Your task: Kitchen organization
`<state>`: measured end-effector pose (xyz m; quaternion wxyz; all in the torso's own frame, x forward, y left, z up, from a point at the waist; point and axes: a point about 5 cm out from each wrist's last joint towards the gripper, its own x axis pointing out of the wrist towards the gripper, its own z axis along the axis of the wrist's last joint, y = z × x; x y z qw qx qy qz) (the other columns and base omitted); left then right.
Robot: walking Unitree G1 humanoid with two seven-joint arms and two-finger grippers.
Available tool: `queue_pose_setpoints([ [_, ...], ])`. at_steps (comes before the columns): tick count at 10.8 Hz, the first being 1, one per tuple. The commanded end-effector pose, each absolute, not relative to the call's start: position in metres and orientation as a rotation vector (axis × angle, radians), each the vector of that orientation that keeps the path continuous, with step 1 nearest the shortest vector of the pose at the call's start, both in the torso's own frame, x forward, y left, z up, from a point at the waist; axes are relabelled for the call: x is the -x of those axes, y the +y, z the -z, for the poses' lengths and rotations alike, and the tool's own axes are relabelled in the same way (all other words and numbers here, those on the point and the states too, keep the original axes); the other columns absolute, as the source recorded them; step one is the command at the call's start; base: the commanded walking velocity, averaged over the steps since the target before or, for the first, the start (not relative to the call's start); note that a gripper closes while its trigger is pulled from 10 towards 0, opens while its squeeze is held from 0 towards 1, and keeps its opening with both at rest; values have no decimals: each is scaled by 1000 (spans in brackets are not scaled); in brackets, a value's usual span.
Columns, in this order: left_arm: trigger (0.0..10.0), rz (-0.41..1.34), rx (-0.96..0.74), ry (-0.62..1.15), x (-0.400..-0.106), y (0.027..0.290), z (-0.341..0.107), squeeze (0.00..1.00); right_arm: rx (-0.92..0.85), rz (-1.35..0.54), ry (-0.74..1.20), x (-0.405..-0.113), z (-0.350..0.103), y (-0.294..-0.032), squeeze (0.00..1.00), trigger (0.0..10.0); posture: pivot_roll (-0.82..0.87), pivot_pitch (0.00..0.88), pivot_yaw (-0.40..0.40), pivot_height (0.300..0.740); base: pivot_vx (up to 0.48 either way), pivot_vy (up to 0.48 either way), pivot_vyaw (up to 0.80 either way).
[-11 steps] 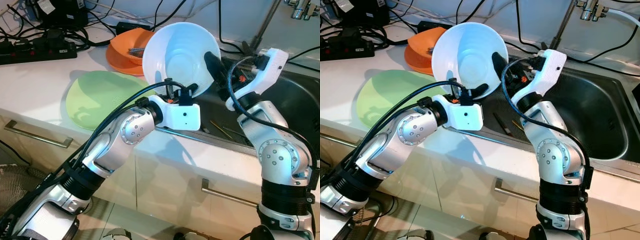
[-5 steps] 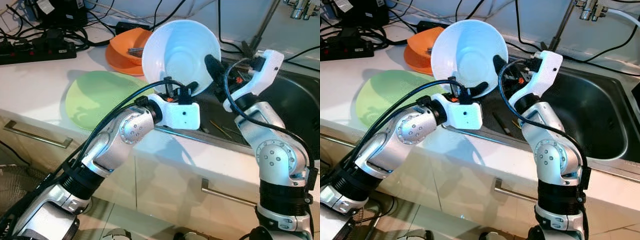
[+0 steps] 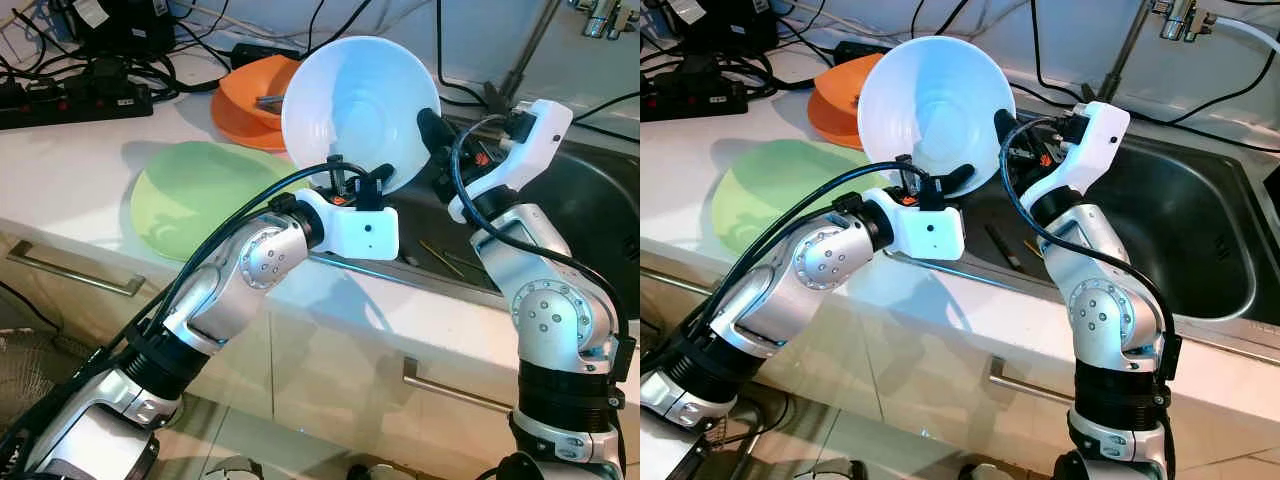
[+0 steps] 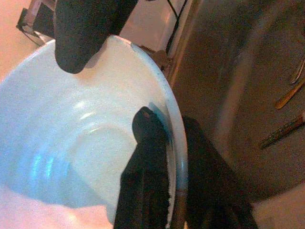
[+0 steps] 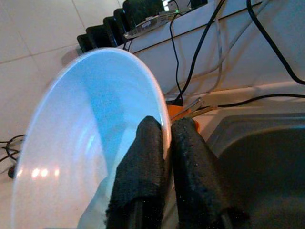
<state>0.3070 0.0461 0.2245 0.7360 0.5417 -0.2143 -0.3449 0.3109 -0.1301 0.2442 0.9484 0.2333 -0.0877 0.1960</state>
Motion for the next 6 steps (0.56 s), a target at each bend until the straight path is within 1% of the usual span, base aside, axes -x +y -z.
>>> queue_pose_setpoints([
  [1, 10000, 729, -1169, -543, -306, 45, -240, 1000, -463, -410, -159, -310, -241, -129, 0, 0, 32, 81, -75, 740, 0, 0, 0],
  [6, 10000, 680, -1182, -563, -308, 46, -245, 1000, -461, -388, -144, -310, -236, -129, 0, 0, 32, 83, -76, 740, 0, 0, 0],
])
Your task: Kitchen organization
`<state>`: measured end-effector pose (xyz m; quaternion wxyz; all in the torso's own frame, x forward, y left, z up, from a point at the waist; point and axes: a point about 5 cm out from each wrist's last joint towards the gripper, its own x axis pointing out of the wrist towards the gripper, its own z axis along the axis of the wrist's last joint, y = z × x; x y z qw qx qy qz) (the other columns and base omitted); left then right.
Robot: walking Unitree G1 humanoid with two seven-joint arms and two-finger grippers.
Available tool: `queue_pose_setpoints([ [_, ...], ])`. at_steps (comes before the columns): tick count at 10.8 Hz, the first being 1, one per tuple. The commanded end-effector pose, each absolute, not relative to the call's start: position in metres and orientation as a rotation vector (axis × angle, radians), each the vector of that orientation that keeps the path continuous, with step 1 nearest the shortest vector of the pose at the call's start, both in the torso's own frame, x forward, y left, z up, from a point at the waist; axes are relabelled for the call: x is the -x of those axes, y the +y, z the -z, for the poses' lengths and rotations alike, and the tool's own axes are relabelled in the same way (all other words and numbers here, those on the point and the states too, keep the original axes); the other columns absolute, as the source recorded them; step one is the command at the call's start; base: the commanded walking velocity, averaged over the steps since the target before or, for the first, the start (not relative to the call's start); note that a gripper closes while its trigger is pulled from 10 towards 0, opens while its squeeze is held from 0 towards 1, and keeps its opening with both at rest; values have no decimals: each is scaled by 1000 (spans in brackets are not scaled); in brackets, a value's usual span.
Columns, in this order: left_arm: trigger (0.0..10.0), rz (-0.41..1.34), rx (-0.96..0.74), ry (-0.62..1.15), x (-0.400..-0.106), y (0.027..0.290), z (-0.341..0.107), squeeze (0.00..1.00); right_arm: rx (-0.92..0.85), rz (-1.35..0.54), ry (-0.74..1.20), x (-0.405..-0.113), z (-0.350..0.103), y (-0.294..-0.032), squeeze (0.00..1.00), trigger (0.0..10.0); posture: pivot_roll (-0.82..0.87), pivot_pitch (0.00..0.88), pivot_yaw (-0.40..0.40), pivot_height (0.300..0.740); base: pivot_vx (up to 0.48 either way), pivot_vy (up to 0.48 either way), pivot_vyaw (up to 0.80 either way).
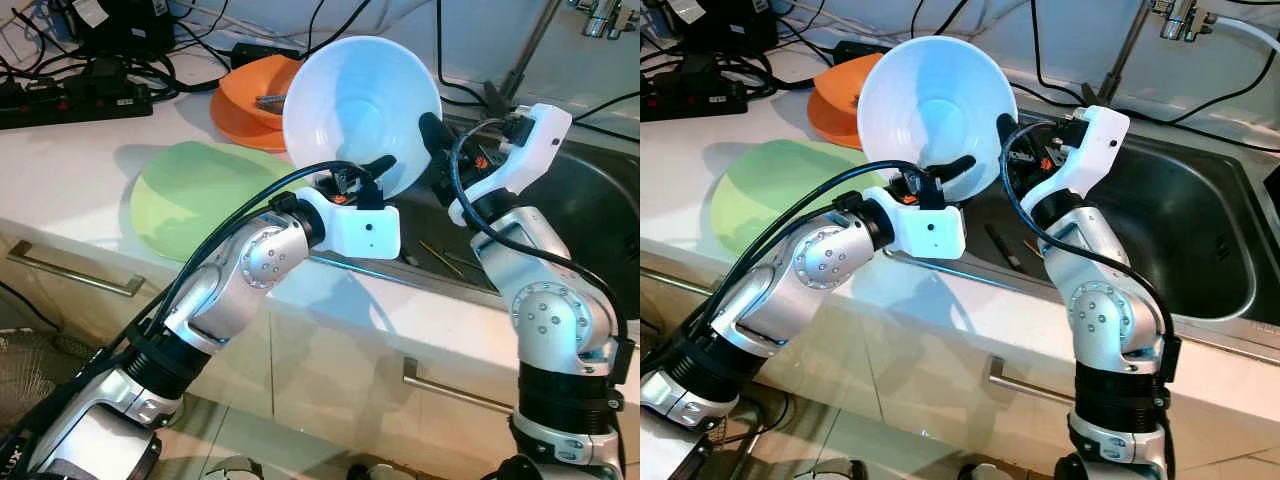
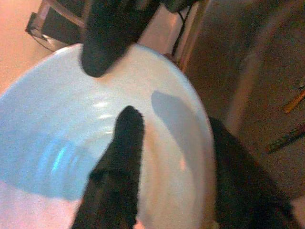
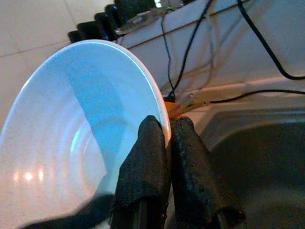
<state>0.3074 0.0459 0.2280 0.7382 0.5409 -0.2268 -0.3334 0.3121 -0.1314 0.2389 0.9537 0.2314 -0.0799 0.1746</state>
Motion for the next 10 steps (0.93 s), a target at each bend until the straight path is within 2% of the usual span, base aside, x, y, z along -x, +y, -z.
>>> queue_pose_setpoints([
  [1, 10000, 670, -1169, -572, -308, 46, -247, 0, -463, -273, -144, -316, -233, -139, 0, 0, 33, 85, -77, 740, 0, 0, 0],
  [2, 10000, 670, -1164, -576, -308, 46, -247, 0, -476, -182, -149, -320, -232, -148, 0, 0, 33, 85, -77, 740, 0, 0, 0],
  [4, 10000, 684, -1116, -558, -307, 45, -244, 0, -504, 148, -162, -327, -223, -193, 0, 0, 34, 82, -79, 740, 0, 0, 0],
  [7, 10000, 728, -1047, -539, -303, 42, -237, 0, -511, 340, -138, -328, -209, -217, 0, 0, 34, 83, -78, 740, 0, 0, 0],
  [8, 10000, 730, -978, -512, -303, 43, -235, 0, -502, 376, -133, -328, -206, -222, 0, 0, 34, 83, -78, 740, 0, 0, 0],
  [9, 10000, 733, -755, -408, -305, 44, -227, 0, -445, 418, -113, -328, -200, -228, 0, 0, 34, 83, -78, 740, 0, 0, 0],
  [10, 10000, 716, -489, -267, -307, 47, -216, 0, -369, 430, -90, -330, -193, -231, 0, 2353, 38, 81, -77, 740, 0, 0, 0],
])
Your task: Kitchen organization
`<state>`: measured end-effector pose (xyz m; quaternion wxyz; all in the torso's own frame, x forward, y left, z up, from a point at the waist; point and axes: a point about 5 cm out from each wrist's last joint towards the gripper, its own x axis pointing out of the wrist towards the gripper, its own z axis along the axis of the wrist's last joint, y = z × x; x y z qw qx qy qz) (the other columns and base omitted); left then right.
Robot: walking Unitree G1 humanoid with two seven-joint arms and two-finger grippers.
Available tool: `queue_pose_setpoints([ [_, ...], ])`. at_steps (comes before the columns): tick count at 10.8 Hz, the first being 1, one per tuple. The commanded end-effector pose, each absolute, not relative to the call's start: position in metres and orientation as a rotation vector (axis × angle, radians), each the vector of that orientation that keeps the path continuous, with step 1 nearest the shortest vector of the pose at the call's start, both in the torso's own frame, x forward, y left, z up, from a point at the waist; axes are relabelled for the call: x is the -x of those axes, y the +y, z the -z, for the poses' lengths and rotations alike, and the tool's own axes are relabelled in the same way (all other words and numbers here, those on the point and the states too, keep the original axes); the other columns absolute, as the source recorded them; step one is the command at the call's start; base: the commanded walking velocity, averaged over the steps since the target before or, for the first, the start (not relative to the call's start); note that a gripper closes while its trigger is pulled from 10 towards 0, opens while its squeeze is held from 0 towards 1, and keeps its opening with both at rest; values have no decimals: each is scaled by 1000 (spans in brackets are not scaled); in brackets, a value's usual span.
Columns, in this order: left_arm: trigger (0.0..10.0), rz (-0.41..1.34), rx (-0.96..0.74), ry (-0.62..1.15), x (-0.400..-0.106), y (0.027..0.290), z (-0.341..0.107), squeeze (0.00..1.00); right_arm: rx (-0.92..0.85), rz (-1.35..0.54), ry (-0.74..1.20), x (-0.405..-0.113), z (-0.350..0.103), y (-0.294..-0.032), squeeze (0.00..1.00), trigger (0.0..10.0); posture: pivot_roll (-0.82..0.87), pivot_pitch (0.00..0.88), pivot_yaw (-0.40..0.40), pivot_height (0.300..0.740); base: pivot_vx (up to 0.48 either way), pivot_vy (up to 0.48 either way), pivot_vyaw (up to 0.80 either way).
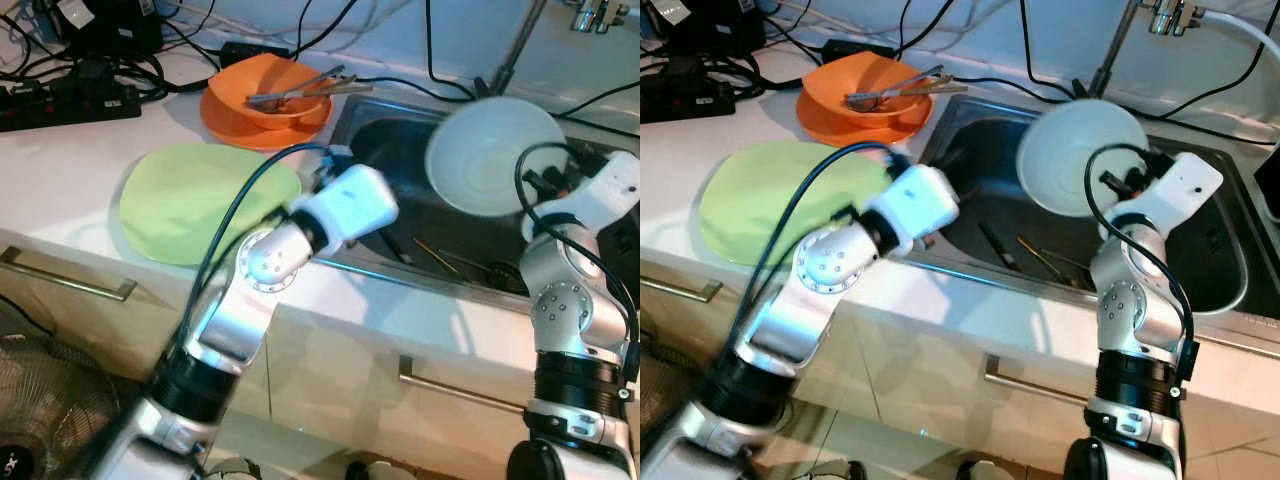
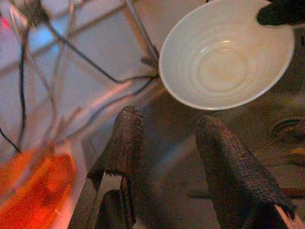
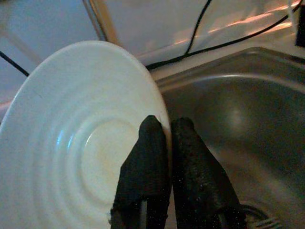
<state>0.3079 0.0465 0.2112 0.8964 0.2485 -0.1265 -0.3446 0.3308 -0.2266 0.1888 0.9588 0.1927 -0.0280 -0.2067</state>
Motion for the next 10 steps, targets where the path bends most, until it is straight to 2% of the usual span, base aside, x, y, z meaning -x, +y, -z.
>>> queue_pose_setpoints([
  [1, 10000, 729, -442, -222, -307, 46, -211, 0, -344, 431, -80, -330, -190, -231, 0, 10000, 38, 81, -77, 740, 0, 0, 0],
  [2, 10000, 769, -310, -106, -303, 46, -198, 0, -285, 424, -43, -334, -179, -232, 0, 10000, 37, 83, -77, 740, 0, 0, 0],
  [3, 10000, 785, -252, -41, -300, 47, -192, 0, -254, 403, -2, -338, -169, -230, 0, 10000, 38, 84, -78, 740, 0, 0, 0],
  [6, 10000, 875, -317, 117, -292, 49, -178, 0, -176, 336, 94, -352, -147, -224, 0, 10000, 46, 83, -84, 740, 0, 0, 0],
  [10, 10000, 911, -324, 195, -283, 49, -180, 0, -132, 191, 171, -370, -134, -202, 0, 10000, 55, 86, -95, 740, 0, 0, 0],
])
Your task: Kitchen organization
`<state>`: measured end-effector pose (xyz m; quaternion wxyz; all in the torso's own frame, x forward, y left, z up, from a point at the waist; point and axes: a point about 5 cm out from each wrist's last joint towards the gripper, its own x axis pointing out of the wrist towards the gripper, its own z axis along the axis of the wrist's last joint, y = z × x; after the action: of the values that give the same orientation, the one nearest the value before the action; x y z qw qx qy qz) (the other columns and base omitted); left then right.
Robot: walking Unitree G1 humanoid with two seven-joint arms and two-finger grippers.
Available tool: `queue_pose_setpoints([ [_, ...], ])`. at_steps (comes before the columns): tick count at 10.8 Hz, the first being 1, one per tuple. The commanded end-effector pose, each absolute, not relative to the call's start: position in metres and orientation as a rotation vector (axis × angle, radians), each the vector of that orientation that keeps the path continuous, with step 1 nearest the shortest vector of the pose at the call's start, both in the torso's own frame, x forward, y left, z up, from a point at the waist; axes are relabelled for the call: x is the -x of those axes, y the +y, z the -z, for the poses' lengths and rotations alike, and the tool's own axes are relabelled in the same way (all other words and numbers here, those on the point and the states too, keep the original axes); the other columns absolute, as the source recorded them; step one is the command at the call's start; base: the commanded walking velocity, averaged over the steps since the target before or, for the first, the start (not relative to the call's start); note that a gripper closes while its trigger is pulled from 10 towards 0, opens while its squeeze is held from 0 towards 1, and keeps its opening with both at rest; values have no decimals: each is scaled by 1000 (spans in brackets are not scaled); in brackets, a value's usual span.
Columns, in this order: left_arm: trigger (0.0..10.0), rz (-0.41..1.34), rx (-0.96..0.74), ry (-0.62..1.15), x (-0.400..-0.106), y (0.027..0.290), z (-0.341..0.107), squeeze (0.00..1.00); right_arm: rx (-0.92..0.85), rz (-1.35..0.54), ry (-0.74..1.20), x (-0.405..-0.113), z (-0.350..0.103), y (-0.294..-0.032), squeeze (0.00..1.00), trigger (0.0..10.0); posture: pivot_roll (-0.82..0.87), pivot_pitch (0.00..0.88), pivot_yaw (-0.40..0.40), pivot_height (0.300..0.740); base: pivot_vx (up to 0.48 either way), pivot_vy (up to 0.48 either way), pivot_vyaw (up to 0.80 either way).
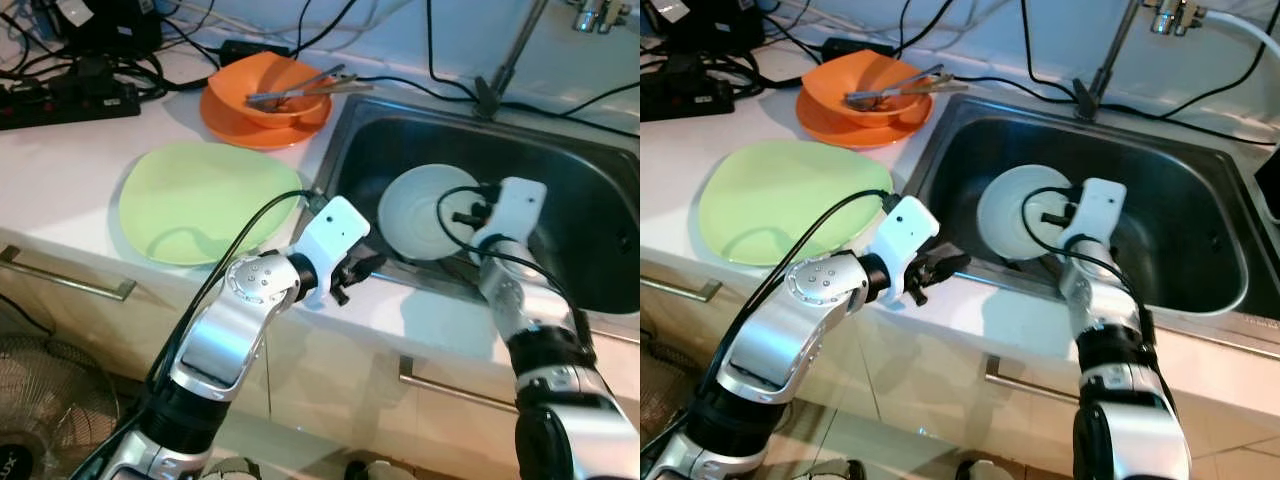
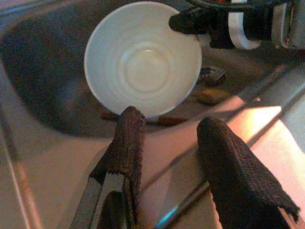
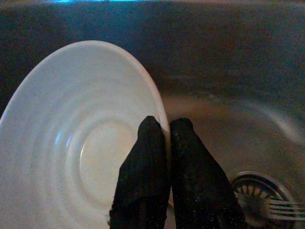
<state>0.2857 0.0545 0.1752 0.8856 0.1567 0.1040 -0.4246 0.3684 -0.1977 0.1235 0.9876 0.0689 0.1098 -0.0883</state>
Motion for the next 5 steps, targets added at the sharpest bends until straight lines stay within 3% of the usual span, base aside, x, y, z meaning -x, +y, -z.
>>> queue_pose_setpoints([
  [1, 10000, 918, -338, 215, -282, 50, -180, 0, -128, 148, 191, -374, -131, -197, 0, 10000, 60, 87, -97, 740, 0, 0, 0],
  [5, 10000, 913, -354, 245, -280, 51, -177, 0, -101, 52, 283, -378, -117, -181, 0, 10000, 65, 91, -105, 740, 0, 0, 0],
])
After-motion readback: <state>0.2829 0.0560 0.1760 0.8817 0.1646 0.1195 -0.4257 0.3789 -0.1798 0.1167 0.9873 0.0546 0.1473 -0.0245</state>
